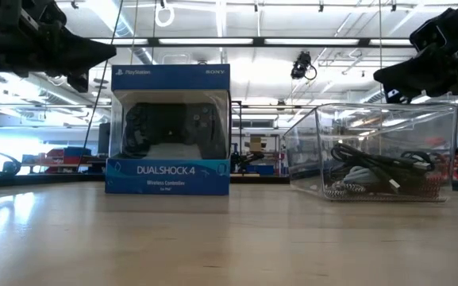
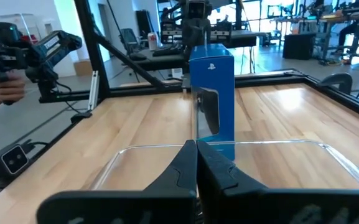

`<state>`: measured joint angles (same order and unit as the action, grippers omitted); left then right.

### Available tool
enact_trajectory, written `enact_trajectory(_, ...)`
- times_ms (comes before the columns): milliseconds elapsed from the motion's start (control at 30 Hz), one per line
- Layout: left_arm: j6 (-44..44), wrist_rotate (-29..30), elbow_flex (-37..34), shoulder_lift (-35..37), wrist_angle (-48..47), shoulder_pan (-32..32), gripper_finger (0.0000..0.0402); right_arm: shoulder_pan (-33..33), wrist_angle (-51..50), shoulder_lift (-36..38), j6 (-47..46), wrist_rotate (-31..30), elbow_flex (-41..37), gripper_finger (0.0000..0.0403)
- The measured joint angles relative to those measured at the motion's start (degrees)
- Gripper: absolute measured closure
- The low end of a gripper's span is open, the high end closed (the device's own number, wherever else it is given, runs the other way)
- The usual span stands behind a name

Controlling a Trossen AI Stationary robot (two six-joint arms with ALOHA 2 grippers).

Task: Pick and place USB-C Cables
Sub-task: Return to Home Position

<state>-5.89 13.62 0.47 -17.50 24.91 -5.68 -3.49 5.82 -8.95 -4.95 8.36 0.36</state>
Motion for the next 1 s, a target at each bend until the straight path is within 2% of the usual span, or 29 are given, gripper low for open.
enact_trajectory(267, -1.33, -1.12, 0.0, -0.11, -4.13, 2.01, 0.0398, -4.54, -0.12, 0.0, -0.95, 1.87, 0.0, 0.0399)
enact_trajectory(367, -1.47, -4.21, -0.02, -0.11, -3.67, 2.96, 0.0398, -5.57, -0.13, 0.0, -1.48, 4.2, 0.0, 0.0399)
enact_trajectory(467, -0.89, -6.17, -0.02, -0.09, -2.34, 3.13, 0.0398, -5.7, -0.2, -0.02, -1.05, 6.74, 0.0, 0.0399)
enact_trajectory(800, -0.83, -6.24, -0.04, -0.13, -5.42, 2.89, 0.0397, -5.57, -0.04, -0.03, -0.18, 7.69, 0.02, 0.0399)
enact_trajectory(1000, 2.49, -6.41, -0.04, -0.11, -4.55, 2.82, 0.0397, -5.55, 0.23, -0.02, -3.92, 7.72, 0.02, 0.0399)
